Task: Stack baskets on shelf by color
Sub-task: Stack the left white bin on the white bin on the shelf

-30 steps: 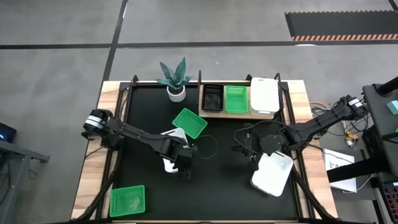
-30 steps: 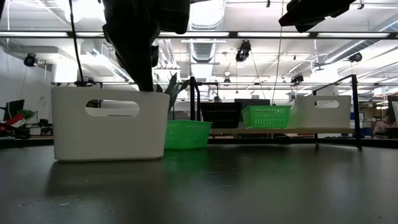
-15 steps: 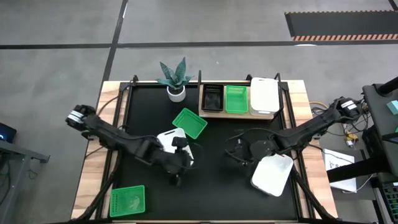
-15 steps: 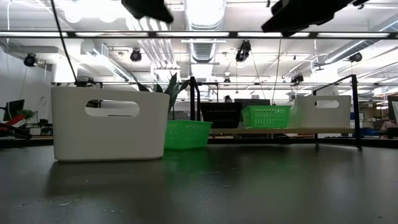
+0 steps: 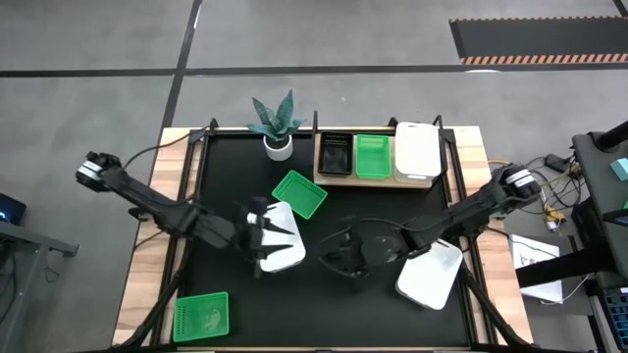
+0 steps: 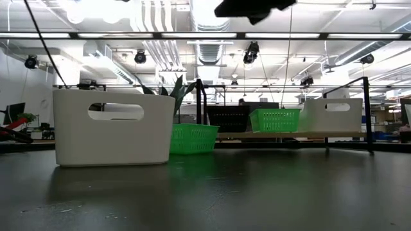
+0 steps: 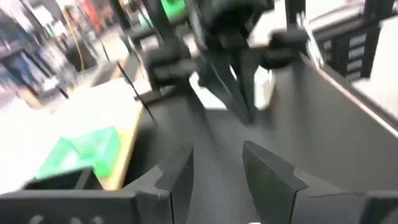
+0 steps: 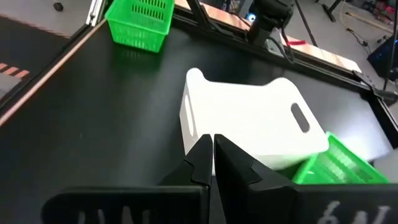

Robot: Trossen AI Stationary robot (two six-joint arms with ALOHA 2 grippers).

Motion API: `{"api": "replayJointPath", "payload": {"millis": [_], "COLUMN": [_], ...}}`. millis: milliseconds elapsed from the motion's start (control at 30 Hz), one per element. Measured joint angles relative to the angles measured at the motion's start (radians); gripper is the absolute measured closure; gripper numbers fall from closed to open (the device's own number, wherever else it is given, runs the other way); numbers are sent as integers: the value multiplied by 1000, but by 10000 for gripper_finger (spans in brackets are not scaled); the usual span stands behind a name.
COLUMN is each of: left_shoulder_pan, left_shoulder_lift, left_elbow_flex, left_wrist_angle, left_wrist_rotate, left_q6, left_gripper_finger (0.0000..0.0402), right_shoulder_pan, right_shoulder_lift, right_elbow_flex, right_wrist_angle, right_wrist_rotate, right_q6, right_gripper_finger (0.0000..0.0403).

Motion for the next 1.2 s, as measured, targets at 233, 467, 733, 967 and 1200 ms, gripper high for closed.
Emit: {"api": "replayJointPath", "payload": {"millis": [233, 467, 733, 967, 1200], "left_shoulder_pan": [0, 0, 0, 0, -1], "left_shoulder_lift": [-158, -246, -277, -278, -277], "left_elbow_flex": [-93, -192, -225, -231, -233], "left_wrist_angle": [35, 81, 103, 101, 101], "left_wrist_rotate": [-10, -11, -11, -11, -11], "left_q6": [34, 35, 33, 32, 30], "left_gripper_finger": [279, 279, 279, 279, 279], "right_shoulder_pan": [-9, -48, -129, -193, -223], "right_shoulder_lift": [133, 270, 422, 546, 631], "right_elbow_flex": [200, 402, 536, 621, 688], "right_wrist_angle": [-100, -255, -284, -287, -342], "right_wrist_rotate": [-61, -106, -276, -457, -473], "right_q6": [11, 28, 24, 22, 7], "right_gripper_finger": [365, 290, 243, 241, 246]}}
